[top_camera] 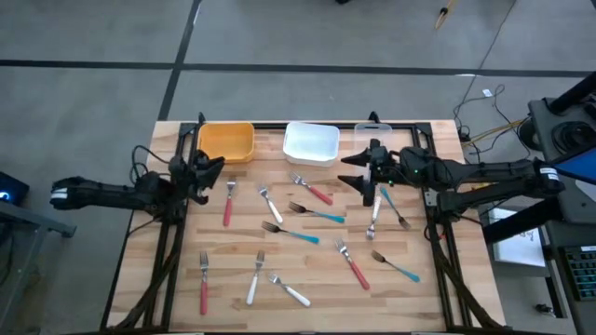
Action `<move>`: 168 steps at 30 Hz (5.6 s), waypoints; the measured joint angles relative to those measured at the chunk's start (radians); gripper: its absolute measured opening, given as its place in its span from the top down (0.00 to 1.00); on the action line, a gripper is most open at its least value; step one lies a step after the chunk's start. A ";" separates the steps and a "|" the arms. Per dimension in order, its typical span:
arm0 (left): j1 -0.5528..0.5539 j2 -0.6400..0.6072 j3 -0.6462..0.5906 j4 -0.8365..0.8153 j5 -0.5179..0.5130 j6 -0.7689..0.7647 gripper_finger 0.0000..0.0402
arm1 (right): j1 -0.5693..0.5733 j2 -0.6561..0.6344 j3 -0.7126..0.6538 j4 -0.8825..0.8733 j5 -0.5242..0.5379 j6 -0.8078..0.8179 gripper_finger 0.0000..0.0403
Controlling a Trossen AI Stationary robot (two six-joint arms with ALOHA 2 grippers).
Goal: Sort silverware by color (type)
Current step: Put the blue fork into the transparent bin
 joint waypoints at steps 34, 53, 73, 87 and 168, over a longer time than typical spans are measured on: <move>0.001 0.242 0.508 -0.705 0.154 0.531 0.81 | 0.000 0.090 0.036 -0.013 0.001 -0.008 0.34; 0.001 0.129 0.487 -0.800 0.017 0.537 0.81 | -0.002 0.436 0.297 -0.068 0.083 -0.022 0.34; 0.001 0.149 0.487 -0.806 -0.029 0.550 0.81 | 0.000 0.863 0.698 -0.808 -0.068 0.156 0.34; 0.000 0.152 0.487 -0.805 -0.029 0.550 0.81 | 0.059 1.024 0.699 -0.802 -0.051 0.030 0.39; 0.001 0.152 0.490 -0.807 -0.029 0.546 0.81 | -0.691 0.595 0.540 -1.146 -0.106 0.394 0.97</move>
